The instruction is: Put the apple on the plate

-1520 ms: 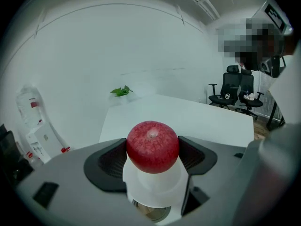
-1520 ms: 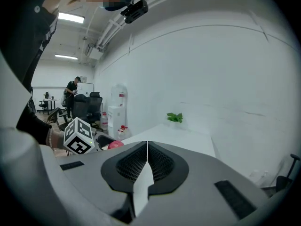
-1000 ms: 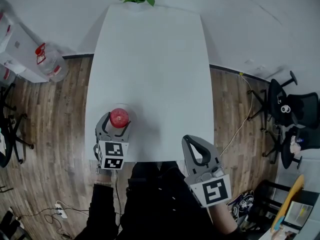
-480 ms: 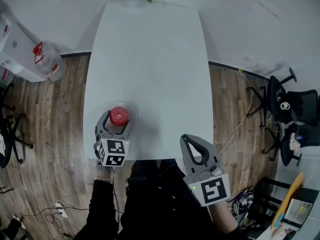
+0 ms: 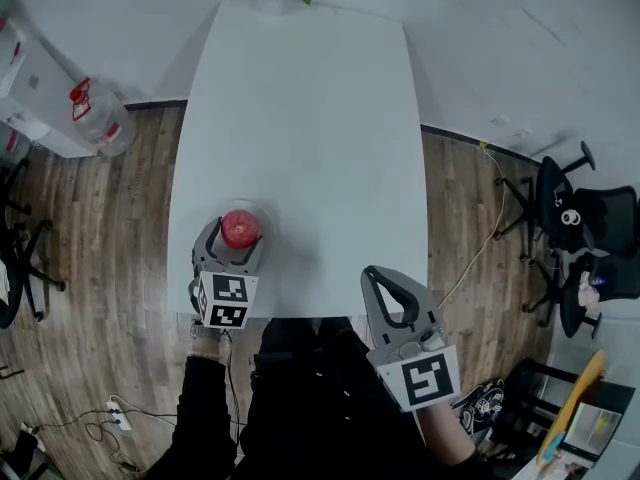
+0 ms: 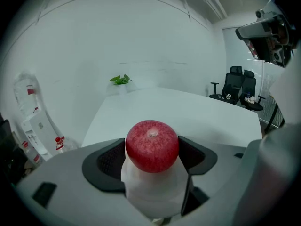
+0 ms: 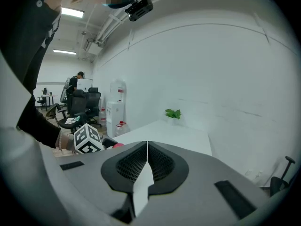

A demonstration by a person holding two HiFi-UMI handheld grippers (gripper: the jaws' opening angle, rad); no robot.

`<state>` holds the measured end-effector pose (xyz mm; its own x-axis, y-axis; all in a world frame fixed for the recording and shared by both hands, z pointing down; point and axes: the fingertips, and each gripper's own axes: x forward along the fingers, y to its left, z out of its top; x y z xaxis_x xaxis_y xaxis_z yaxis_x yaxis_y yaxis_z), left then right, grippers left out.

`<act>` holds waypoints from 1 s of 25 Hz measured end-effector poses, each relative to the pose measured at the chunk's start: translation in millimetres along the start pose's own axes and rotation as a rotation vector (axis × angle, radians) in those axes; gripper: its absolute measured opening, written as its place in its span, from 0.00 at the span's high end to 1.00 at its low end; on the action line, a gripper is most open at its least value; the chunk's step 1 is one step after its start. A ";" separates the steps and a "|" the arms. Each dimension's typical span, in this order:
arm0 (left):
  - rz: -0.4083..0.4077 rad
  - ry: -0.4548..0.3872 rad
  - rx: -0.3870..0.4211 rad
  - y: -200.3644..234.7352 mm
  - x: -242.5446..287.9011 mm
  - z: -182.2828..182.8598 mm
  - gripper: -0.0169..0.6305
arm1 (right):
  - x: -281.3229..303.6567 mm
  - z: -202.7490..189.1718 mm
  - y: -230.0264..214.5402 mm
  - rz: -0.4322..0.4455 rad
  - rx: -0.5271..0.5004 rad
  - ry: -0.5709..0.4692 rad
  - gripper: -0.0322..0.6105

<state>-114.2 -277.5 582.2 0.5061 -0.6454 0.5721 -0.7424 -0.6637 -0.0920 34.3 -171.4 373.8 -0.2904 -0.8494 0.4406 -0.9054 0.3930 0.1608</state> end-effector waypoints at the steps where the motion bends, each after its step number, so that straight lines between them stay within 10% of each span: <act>1: -0.005 0.001 -0.002 -0.4 -0.6 -0.6 0.44 | -0.2 0.3 0.0 0.000 -0.008 -0.001 0.88; 25: 0.091 -0.230 -0.012 29.7 -80.3 83.1 0.46 | 8.5 21.7 20.3 0.075 -0.052 -0.084 0.88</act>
<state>-140.4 -276.8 465.8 0.5225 -0.7726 0.3607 -0.7940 -0.5950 -0.1244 6.7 -178.2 361.6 -0.3840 -0.8424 0.3779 -0.8632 0.4729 0.1770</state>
